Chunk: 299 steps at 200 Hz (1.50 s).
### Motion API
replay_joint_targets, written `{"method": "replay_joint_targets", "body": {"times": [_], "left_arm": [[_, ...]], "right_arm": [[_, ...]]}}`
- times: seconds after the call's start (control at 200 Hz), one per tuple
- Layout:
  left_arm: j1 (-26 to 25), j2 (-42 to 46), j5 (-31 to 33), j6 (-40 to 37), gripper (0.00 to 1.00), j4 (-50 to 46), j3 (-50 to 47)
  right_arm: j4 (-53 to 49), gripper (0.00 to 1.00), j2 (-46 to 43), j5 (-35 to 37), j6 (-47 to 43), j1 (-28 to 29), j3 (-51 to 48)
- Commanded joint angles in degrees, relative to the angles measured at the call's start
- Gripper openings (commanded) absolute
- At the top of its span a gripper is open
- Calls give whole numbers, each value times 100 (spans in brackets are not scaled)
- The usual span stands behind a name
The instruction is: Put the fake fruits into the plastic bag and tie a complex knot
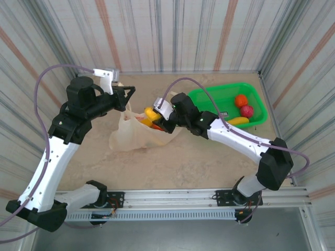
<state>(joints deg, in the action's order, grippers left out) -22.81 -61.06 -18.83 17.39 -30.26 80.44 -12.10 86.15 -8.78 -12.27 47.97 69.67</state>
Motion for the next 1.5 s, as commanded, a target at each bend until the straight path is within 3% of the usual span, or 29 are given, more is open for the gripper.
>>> {"method": "replay_joint_targets", "body": {"times": [0.0,0.09,0.165,0.411,0.716,0.852,0.982,1.107,1.207,1.292,1.403,1.493], "left_arm": [[44,94,-4,19,0,8,50],[47,88,-25,27,0,11,36],[48,85,-33,35,0,23,39],[48,59,-29,37,0,29,18],[48,-6,-133,89,0,116,-13],[48,-31,-183,103,0,153,-15],[48,-38,-200,116,0,173,-30],[48,-12,-176,100,0,159,-54],[48,8,-178,103,0,152,-55],[48,19,-216,111,0,169,-55],[40,41,-243,141,0,195,-89],[7,59,-290,155,0,257,-156]], "right_arm": [[63,57,-44,-98,-157,28,-223],[181,69,-128,-40,-178,49,-398],[156,72,-177,66,-180,46,-401],[-167,67,-530,-273,98,54,117],[-1234,64,-1145,-735,1308,-3,1321],[-902,60,-1692,-236,1712,-49,1081],[-1019,63,-2035,-235,2439,-663,1118],[-1058,67,-2284,-755,3084,-1563,1007],[-1256,67,-2295,-288,3363,-2218,803],[-1906,67,-1857,-139,3584,-3023,836],[-2993,68,-935,852,3596,-3709,1072],[-3212,72,-282,1232,3778,-4226,1069]]}}
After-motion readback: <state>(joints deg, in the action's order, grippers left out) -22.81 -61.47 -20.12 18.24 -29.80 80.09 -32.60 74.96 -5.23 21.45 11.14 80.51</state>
